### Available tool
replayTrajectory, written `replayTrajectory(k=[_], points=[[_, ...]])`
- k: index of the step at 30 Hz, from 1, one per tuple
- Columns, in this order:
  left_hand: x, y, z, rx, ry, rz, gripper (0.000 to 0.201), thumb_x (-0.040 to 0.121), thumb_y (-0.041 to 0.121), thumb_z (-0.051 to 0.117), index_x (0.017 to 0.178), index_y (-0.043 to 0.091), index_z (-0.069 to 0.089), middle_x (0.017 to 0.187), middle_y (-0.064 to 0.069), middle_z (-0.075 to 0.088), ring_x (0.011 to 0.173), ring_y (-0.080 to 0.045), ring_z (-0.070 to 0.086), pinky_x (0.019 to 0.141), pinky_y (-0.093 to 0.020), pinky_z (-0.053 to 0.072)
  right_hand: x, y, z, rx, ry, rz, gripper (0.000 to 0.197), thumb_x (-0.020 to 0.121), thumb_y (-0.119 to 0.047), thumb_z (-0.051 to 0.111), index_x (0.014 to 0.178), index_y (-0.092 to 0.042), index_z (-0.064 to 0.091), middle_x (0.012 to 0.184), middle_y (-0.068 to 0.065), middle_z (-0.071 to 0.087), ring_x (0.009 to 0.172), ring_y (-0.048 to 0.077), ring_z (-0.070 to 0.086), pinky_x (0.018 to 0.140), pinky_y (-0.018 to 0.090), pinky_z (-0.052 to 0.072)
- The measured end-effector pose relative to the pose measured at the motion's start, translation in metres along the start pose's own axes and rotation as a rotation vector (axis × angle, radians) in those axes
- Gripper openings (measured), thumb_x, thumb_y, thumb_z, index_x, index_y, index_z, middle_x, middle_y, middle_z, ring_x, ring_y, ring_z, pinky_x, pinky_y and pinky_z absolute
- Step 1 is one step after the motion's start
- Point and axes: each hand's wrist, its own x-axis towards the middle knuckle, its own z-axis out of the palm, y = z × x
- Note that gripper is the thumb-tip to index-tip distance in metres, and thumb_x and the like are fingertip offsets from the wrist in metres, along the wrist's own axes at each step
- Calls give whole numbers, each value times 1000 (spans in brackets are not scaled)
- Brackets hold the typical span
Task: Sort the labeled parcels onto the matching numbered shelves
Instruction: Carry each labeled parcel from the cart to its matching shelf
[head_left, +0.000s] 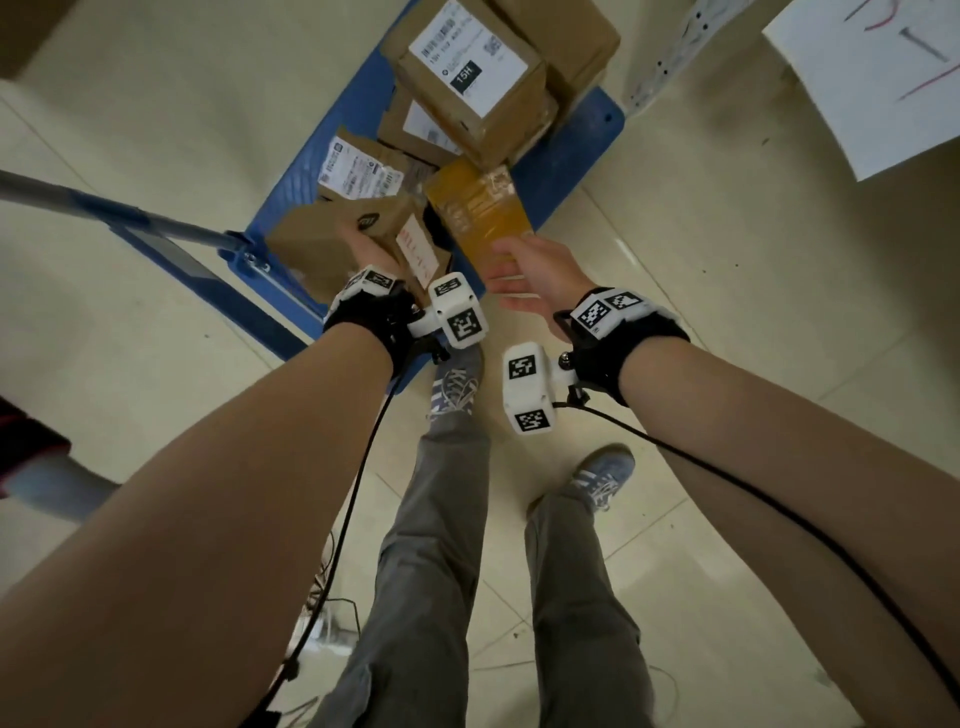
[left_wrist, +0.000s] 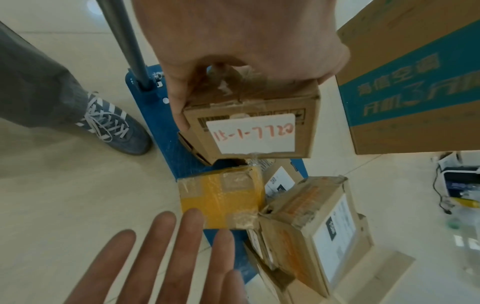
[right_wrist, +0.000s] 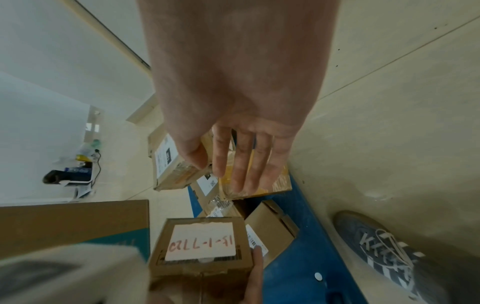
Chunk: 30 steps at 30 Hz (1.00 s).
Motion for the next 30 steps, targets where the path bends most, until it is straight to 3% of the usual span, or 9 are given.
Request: replayTrajectory(k=[3,5,7,10,14,19,23,27,30], points=[[-2,-1,5,-126,41,57,66,105,53,16,142,8,48,138,-13,57,99,-27,60,83,-34,45,-15,4,-9,-30,-22,-33,33,102,-27,54,132,-15,54,122,14,67,94,23,62,90,38,54],[-7,-6,4,-82,60,75,61,107,48,18,115,9,63,93,-7,74,68,-22,54,60,-27,43,-24,7,-15,-56,-31,-51,38,103,-28,54,140,-20,48,131,12,62,100,25,63,94,41,55],[-14,-15,1,2,42,93,58,107,48,18,89,12,59,61,-3,66,61,-20,52,56,-26,42,-35,12,-22,-67,-57,-54,42,103,-30,53,144,-23,45,134,9,59,106,26,63,96,41,55],[-17,-28,1,55,-114,29,69,101,60,19,103,7,63,84,-11,69,76,-25,63,78,-37,52,-51,16,-33,-66,-82,-61,42,104,-33,52,145,-26,47,132,5,56,113,26,62,96,39,54],[-20,-36,4,346,-361,-42,73,85,72,38,118,14,67,109,-14,70,98,-33,65,90,-46,52,-67,20,-51,-41,-73,-76,41,102,-40,53,140,-24,51,137,6,56,114,23,59,94,38,51],[-70,-38,34,722,-610,-77,46,94,57,42,73,18,57,74,-5,55,69,-19,54,66,-28,43,-85,26,-77,27,-17,-122,58,90,-55,64,139,-28,50,127,6,66,109,25,67,84,39,58],[-106,-53,62,1016,-548,76,38,96,56,50,87,20,55,77,-1,60,66,-13,58,51,-22,50,-108,38,-106,-13,24,-137,63,80,-68,63,130,-30,57,114,3,72,98,23,72,75,39,62],[-119,-76,85,1200,-531,107,83,51,93,63,76,14,54,42,9,62,39,1,58,74,-38,54,-130,58,-137,63,70,-61,57,86,-64,64,117,-17,66,93,8,76,70,19,76,58,35,62],[-134,-91,103,1341,-568,161,54,87,72,52,73,20,56,59,-4,64,57,-17,58,67,-31,45,-151,67,-157,156,96,-1,68,80,-60,73,126,-11,65,103,13,76,78,22,77,72,47,64]])
